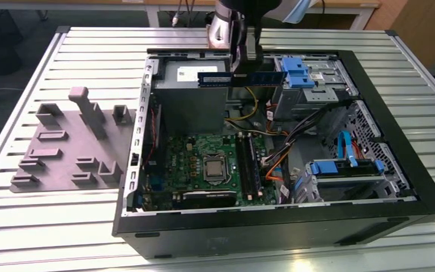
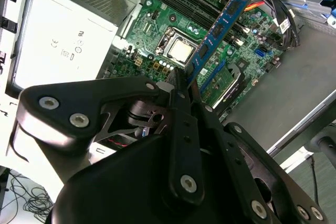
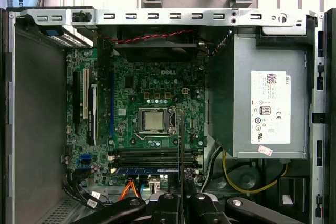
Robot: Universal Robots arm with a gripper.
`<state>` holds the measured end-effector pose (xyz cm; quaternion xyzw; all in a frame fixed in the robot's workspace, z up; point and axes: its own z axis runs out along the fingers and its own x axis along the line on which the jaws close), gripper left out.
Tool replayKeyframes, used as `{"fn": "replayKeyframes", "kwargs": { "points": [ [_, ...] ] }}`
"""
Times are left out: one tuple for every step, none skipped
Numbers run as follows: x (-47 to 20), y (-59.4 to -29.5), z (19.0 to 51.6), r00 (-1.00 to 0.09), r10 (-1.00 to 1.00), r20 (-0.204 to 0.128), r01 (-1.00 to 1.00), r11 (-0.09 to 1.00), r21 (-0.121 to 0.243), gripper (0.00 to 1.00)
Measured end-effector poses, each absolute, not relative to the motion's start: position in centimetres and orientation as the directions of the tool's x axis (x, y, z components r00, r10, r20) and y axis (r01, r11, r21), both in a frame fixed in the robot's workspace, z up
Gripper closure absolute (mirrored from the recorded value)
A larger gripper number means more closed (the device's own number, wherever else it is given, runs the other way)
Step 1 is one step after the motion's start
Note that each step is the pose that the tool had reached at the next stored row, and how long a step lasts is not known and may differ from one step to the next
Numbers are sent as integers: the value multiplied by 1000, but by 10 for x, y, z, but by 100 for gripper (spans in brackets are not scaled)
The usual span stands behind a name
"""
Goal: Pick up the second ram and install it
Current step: 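Insert the second ram into the second slot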
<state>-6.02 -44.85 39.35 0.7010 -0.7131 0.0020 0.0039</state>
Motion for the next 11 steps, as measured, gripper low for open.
{"fn": "replayKeyframes", "kwargs": {
  "points": [
    [-60, -449, 394, -17, -1000, 8, -1000, 17, 3, 86],
    [-60, -449, 394, -17, -1000, 8, -1000, 17, 3, 86],
    [-60, -449, 394, -17, -1000, 8, -1000, 17, 3, 86],
    [-60, -449, 394, -17, -1000, 8, -1000, 17, 3, 86],
    [-60, -449, 394, -17, -1000, 8, -1000, 17, 3, 86],
    [-60, -449, 393, -18, -1000, 8, -1000, 18, 3, 86],
    [-60, -449, 393, -23, -1000, 8, -1000, 23, 3, 86],
    [-60, -448, 393, -34, -999, 8, -999, 34, 3, 86],
    [-60, -448, 393, -50, -999, 8, -999, 50, 3, 86],
    [-60, -448, 393, -69, -998, 8, -998, 69, 3, 86],
    [-60, -449, 393, -87, -996, 8, -996, 87, 3, 86]
  ]
}}
